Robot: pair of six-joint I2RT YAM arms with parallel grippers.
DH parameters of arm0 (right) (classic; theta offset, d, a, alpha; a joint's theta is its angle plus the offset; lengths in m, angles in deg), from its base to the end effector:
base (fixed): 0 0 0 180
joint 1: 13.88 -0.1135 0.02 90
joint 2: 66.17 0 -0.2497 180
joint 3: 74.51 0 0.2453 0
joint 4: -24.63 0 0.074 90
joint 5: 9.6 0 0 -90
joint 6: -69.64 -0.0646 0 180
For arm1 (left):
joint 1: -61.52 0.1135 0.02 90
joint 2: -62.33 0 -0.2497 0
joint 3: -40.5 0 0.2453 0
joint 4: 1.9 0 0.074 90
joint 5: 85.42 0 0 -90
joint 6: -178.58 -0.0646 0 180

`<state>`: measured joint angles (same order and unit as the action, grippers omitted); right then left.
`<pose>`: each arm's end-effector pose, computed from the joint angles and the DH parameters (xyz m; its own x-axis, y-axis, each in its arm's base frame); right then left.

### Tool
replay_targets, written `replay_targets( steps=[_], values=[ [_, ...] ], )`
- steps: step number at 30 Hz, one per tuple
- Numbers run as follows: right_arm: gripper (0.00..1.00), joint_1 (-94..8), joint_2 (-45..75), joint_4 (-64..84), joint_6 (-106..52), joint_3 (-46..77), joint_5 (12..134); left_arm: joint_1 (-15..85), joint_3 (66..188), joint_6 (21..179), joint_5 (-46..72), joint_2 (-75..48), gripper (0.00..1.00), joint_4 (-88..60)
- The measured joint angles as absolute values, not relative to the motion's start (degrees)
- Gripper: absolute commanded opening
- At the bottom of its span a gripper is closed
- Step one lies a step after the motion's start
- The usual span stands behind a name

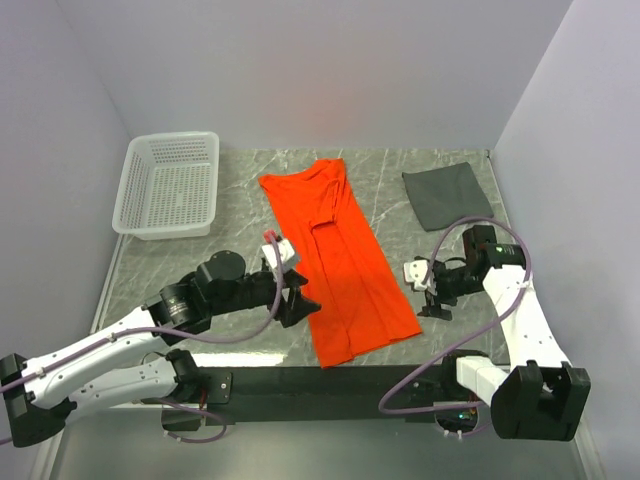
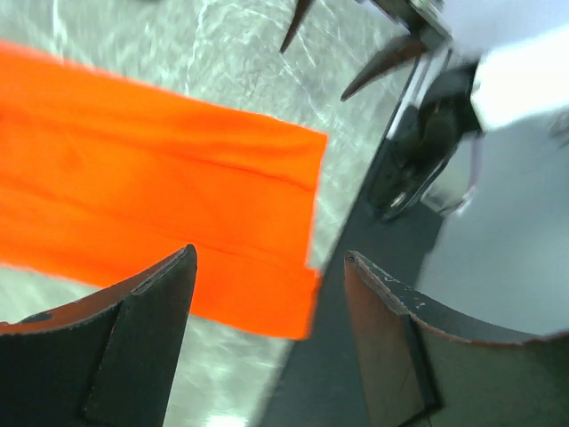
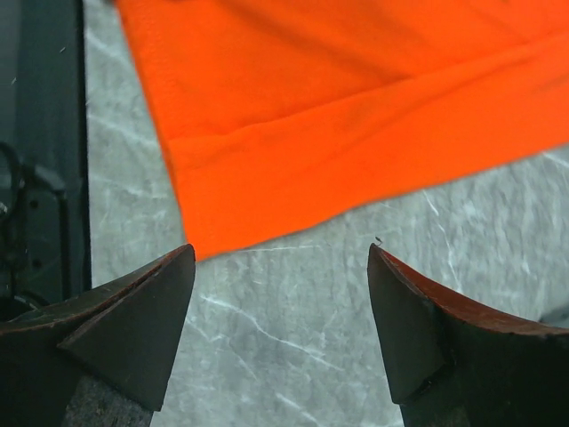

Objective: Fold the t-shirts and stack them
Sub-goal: Fold the tshirt

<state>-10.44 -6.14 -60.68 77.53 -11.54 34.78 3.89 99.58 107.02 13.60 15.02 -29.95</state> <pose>0.1586 0.0367 0.2243 0.1881 -0.7053 -0.6835 -0.9728 -0.0377 -0.2288 0.1109 -0.1939 0.3084 -0.4317 0.0976 -0.8967 0.8203 0.4559 -0.3453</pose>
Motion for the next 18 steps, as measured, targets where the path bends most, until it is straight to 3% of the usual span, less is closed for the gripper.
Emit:
replay_targets(
  steps=[1, 3, 8, 18],
  values=[
    [0.84, -10.4, -5.8, -61.5, 79.0, -11.6, 34.8, 3.9, 99.6, 102.7, 14.9, 15.1, 0.8, -29.8],
    [0.84, -10.4, -5.3, -62.5, 82.2, -12.1, 35.0, 3.5, 99.3, 95.2, 17.4, 14.3, 0.84, -30.0],
    [0.83, -10.4, -5.2, -62.6, 86.8, -16.3, 36.5, -4.2, 96.1, 84.0, 19.2, 6.8, 0.8, -29.8],
    [0.76, -13.2, -4.4, -59.7, 88.8, -21.7, 40.6, -19.4, 93.0, 78.8, 13.2, -7.1, 0.76, -26.1]
  ],
)
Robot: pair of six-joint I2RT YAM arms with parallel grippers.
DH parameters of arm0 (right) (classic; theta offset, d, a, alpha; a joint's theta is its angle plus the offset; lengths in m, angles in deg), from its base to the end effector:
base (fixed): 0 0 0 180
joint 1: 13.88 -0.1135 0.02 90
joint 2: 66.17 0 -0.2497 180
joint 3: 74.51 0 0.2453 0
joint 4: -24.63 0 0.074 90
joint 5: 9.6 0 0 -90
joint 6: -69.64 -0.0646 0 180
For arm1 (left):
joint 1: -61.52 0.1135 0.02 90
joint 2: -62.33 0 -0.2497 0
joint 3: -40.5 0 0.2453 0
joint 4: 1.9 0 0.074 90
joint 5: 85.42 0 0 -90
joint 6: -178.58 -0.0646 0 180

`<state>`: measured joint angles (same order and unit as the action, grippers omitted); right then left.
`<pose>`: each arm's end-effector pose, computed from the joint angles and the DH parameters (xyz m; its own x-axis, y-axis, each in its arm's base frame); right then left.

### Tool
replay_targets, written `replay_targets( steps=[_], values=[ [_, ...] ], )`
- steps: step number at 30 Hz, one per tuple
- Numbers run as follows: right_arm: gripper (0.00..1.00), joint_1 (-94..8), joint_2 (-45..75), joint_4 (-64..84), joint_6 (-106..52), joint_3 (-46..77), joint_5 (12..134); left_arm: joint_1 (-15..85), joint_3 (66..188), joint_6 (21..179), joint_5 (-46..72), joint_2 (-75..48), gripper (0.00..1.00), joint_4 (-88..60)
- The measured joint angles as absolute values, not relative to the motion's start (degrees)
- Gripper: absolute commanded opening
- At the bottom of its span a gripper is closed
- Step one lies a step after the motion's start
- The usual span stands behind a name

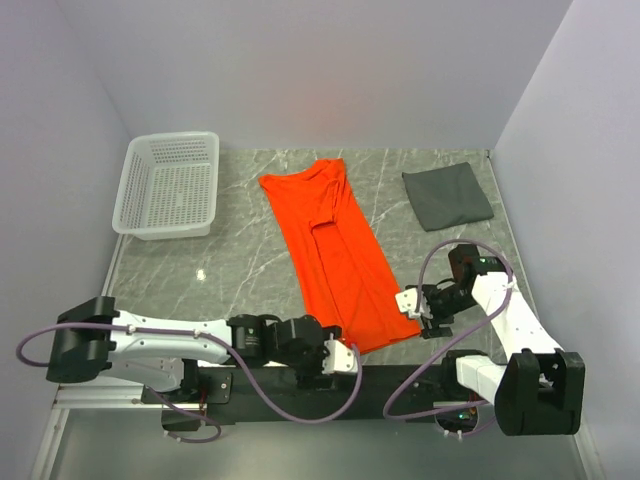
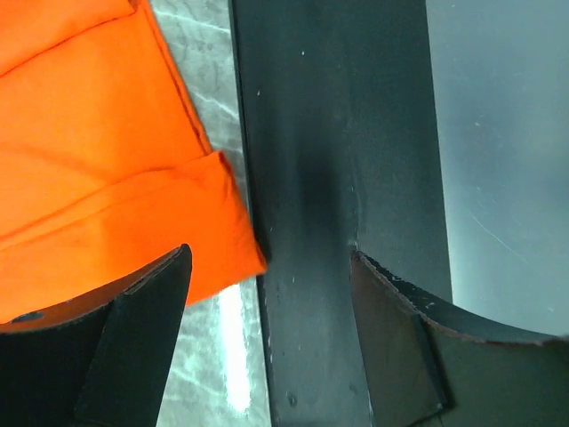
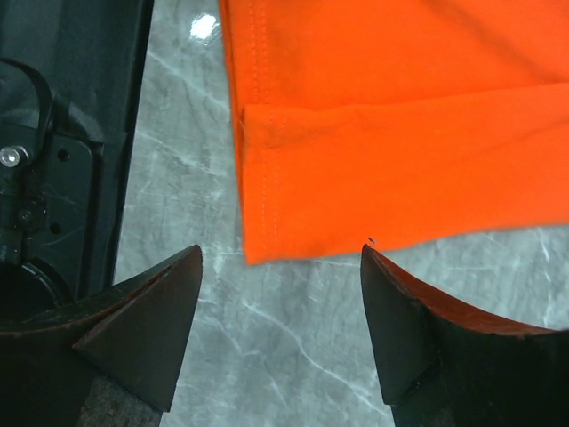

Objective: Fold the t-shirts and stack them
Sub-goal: Fold the tshirt

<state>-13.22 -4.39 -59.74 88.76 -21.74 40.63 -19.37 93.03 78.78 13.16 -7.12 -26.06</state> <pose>0.1374 0.0397 0.1717 0.2830 -0.7295 -0.6227 -0.9584 -0.2407 -0.1535 0.0334 -0.2691 0.1853 0.0667 0.6471 -0.7595 0.9973 -0.0656 0.0317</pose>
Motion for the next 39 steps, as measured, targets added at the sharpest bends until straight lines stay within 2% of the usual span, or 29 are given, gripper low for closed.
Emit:
replay_targets(
  steps=[11, 17, 20, 23, 24, 27, 32, 36, 39],
  values=[
    [0.73, -17.7, -3.5, -54.8, 87.5, -24.7, 43.8, -21.6, 92.3, 76.6, 5.7, -15.1, 0.74, -20.3],
    [0.72, -17.8, -1.8, -53.7, 87.5, -24.7, 43.8, -21.7, 91.0, 75.5, 1.6, -19.8, 0.68, -16.7],
    [0.72, -17.8, -1.6, -53.6, 87.5, -24.7, 43.8, -21.7, 90.9, 75.3, 0.3, -21.7, 0.61, -15.7],
    [0.72, -17.8, -1.6, -53.4, 87.5, -24.7, 43.8, -22.4, 90.9, 75.3, -0.3, -22.3, 0.47, -15.1],
    [0.72, -17.8, -1.6, -53.3, 87.5, -24.7, 43.8, -22.6, 90.9, 75.3, -0.3, -22.4, 0.39, -15.0],
    [0.72, -17.9, -1.5, -53.2, 87.5, -24.7, 43.8, -23.4, 90.8, 75.6, 0.1, -22.6, 0.33, -15.0],
    [0.72, -18.9, -0.5, -52.7, 87.5, -24.7, 43.8, -23.6, 90.1, 75.8, -0.1, -22.4, 0.34, -14.1],
    [0.72, -20.1, 0.3, -51.7, 87.0, -24.7, 43.8, -23.7, 89.5, 75.8, -1.3, -22.0, 0.5, -13.0],
    [0.72, -20.5, 0.5, -51.6, 86.6, -24.7, 43.8, -23.6, 88.7, 75.9, -2.8, -21.4, 0.52, -11.8]
  ],
)
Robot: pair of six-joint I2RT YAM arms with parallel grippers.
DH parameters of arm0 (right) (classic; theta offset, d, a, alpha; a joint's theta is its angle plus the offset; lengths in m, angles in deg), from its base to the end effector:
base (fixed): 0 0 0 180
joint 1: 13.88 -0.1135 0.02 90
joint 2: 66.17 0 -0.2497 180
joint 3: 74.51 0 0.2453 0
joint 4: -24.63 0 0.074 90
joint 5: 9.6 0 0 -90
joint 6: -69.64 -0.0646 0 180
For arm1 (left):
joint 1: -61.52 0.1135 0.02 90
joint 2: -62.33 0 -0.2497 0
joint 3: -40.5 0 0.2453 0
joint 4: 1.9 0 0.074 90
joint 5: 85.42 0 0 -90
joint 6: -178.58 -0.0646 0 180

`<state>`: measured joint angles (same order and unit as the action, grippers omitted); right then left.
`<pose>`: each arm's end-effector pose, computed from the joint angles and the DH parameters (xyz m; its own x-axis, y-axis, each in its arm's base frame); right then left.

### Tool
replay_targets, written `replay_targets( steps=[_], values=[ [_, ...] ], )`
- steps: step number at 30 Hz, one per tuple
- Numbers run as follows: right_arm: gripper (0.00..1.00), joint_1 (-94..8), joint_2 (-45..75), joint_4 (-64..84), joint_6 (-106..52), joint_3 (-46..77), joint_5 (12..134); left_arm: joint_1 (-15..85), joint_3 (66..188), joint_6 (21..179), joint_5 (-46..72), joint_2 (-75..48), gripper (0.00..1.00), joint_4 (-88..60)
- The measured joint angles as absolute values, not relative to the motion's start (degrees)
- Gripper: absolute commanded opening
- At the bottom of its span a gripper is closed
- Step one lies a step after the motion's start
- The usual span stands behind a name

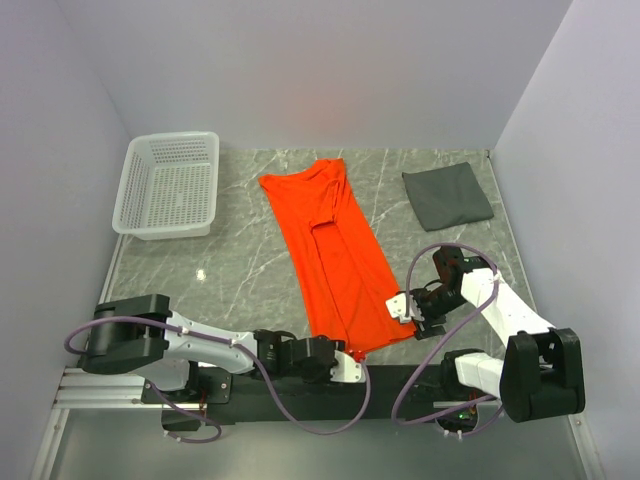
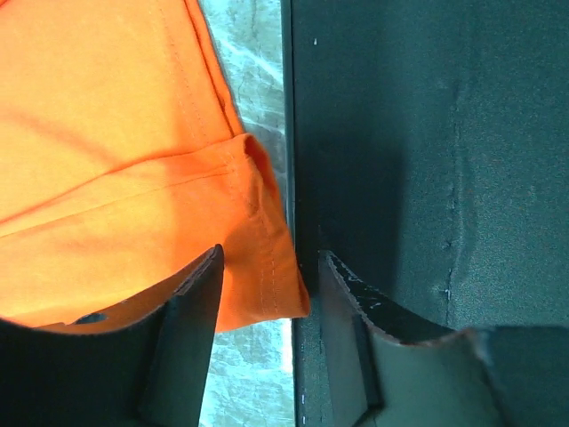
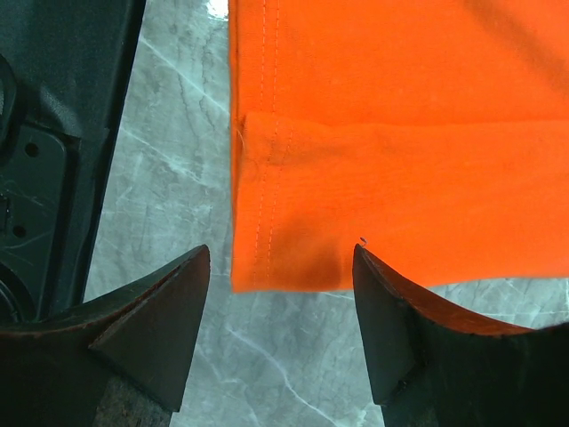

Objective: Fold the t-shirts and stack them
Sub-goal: Fold the tshirt

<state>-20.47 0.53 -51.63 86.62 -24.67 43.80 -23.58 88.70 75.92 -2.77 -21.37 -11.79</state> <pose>0.1437 0.0554 0.1460 0.3470 -0.7328 -0.5853 -0.9312 -0.3436 -0.1218 0.0329 -0.2875 0.1210 0.1556 0.7302 -0.6652 0.9700 0.0145 0.2428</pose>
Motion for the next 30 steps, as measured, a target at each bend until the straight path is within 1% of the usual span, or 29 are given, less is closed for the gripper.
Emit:
replay_targets(
  steps=[8, 14, 25, 29, 30],
  values=[
    [0.72, -20.5, 0.8, -51.6, 85.8, -24.7, 43.8, -22.5, 87.9, 76.3, -1.4, -20.9, 0.49, -10.7],
    [0.72, -20.5, 0.9, -51.6, 85.5, -24.7, 43.9, -20.3, 88.0, 76.9, 2.6, -20.9, 0.48, -10.9],
    [0.71, -20.5, 1.1, -51.3, 85.5, -24.7, 44.4, -16.2, 89.3, 77.8, 10.0, -21.7, 0.47, -12.9],
    [0.71, -20.5, 1.2, -51.3, 85.5, -24.7, 44.6, -15.3, 90.4, 77.8, 11.4, -21.9, 0.48, -14.6],
    [0.71, -20.5, 1.2, -51.3, 85.5, -24.7, 44.7, -15.0, 90.8, 77.1, 10.0, -21.9, 0.48, -14.9]
  ],
)
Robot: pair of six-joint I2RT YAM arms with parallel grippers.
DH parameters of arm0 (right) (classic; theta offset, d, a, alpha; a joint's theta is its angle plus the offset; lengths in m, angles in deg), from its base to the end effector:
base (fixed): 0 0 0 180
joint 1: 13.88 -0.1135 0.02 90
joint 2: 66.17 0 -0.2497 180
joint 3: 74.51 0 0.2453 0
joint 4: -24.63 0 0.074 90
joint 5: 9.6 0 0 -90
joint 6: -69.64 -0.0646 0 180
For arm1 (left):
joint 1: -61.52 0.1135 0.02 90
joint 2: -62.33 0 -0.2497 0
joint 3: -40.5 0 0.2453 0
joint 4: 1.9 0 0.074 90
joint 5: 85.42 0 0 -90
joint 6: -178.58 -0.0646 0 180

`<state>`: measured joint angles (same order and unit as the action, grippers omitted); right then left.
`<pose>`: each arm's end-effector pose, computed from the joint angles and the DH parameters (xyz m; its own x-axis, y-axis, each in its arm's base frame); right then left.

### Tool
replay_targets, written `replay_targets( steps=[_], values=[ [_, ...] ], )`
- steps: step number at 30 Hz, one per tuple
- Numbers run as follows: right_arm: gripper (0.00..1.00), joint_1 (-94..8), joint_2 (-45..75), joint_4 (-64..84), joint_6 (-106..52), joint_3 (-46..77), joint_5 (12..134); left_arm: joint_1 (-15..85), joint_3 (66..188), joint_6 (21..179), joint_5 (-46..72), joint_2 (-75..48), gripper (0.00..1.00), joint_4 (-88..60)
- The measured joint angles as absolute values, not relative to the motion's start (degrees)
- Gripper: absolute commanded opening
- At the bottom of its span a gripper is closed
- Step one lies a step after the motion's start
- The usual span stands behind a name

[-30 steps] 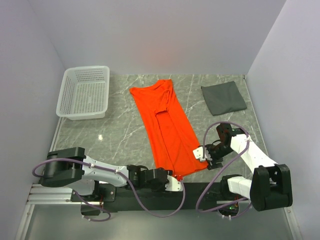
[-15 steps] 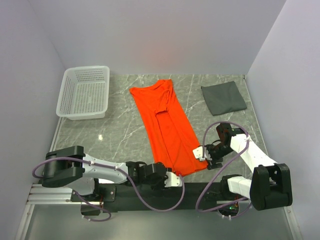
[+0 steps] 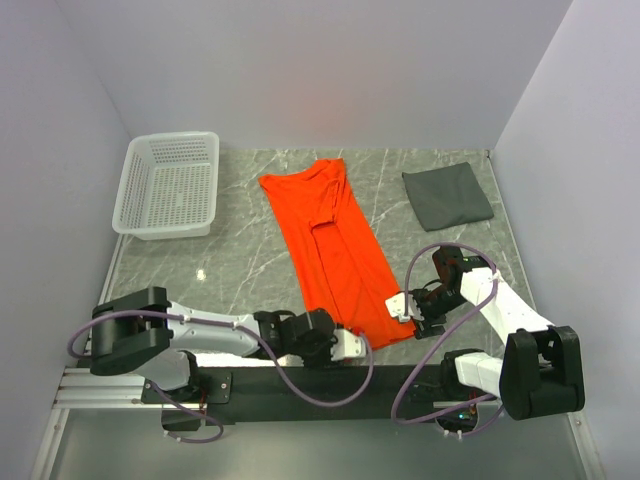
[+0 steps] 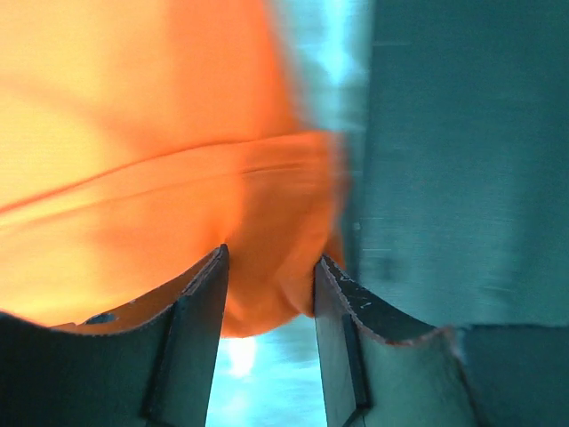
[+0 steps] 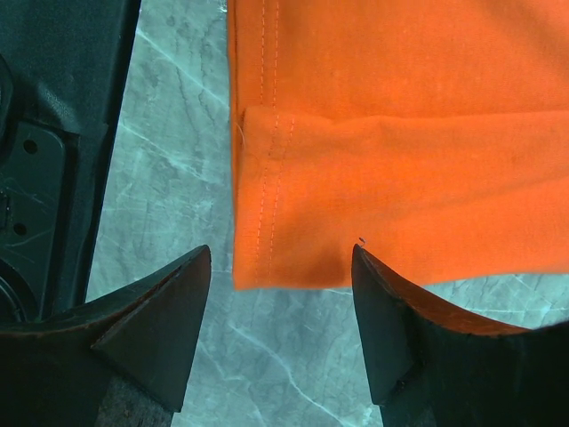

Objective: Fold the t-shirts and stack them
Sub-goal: Fold the tshirt

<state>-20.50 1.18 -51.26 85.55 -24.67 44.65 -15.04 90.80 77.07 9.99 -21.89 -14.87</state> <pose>0.1449 0.0548 0.1439 0.3287 -0.7476 -0.5771 -0.9374 -0.3328 -0.1028 0.0622 -0.2863 0.1241 0.0299 0.7294 -0.6834 0.9973 0.0236 0.0689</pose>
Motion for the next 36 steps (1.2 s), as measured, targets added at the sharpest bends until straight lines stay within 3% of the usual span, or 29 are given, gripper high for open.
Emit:
replay_targets(
  steps=[6, 15, 36],
  values=[
    [0.71, -20.5, 1.3, -51.2, 85.5, -24.7, 45.1, -9.5, 93.1, 75.6, 4.1, -21.9, 0.49, -17.2],
    [0.71, -20.5, 1.3, -51.2, 85.1, -24.7, 45.1, -9.5, 93.1, 75.0, 4.0, -21.4, 0.54, -18.5],
    [0.71, -20.5, 0.3, -51.7, 85.0, -24.7, 45.2, -16.2, 92.8, 71.5, 8.4, -17.1, 0.57, -21.4]
  ],
)
